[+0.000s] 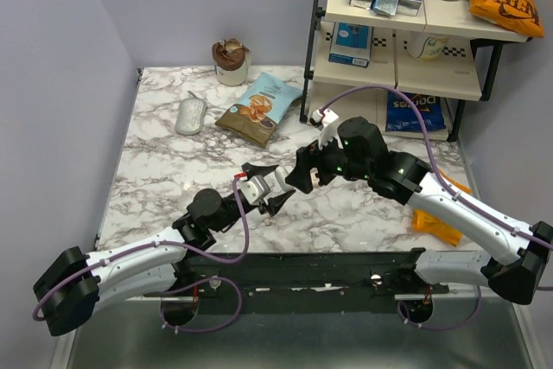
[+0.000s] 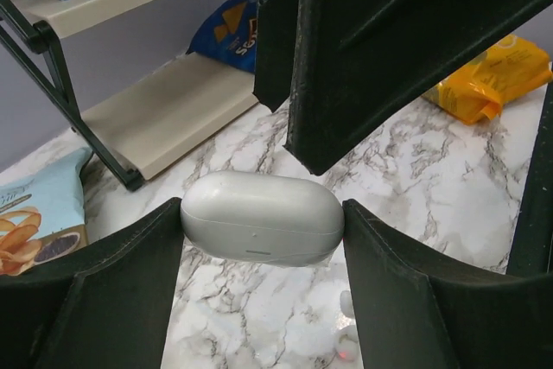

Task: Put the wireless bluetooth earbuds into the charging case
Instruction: Open the charging case.

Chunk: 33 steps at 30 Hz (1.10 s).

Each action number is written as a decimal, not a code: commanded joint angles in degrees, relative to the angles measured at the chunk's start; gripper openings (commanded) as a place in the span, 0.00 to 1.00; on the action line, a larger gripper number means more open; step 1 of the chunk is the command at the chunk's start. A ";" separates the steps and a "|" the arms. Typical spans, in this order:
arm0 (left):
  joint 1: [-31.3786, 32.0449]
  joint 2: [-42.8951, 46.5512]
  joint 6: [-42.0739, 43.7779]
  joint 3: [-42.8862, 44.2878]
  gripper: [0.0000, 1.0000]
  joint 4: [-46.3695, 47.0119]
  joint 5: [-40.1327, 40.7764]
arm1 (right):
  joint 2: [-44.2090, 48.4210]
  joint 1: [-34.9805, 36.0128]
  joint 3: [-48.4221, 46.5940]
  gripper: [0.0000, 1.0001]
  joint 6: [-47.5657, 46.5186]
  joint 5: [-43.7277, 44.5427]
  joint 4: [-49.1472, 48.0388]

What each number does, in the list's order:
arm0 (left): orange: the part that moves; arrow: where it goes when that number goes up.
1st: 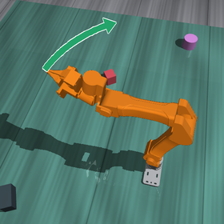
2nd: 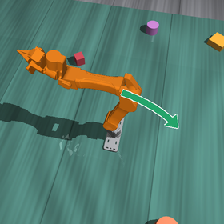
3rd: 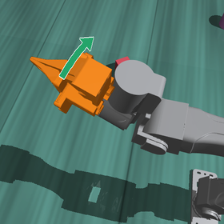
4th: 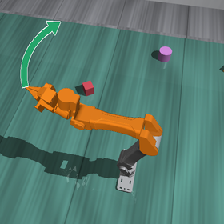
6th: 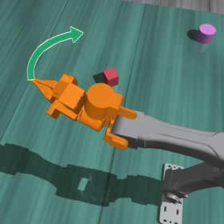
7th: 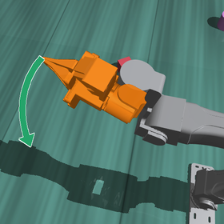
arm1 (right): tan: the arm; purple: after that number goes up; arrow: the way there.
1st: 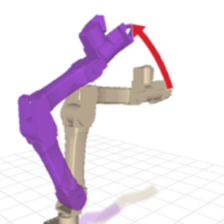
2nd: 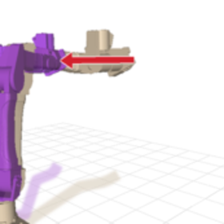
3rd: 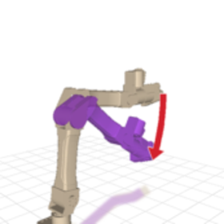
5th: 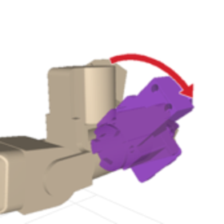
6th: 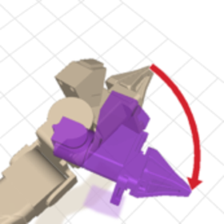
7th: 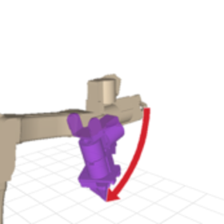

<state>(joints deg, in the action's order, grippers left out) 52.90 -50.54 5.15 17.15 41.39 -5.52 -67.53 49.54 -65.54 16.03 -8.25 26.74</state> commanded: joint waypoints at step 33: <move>6.95 4.93 6.10 1.14 0.00 -3.68 10.26 | -1.91 0.91 -1.61 0.84 1.37 5.00 3.93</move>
<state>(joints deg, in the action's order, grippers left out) 59.40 -47.13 10.44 17.58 37.06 2.79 -71.00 50.30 -66.06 17.50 -6.61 27.27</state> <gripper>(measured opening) 0.754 0.841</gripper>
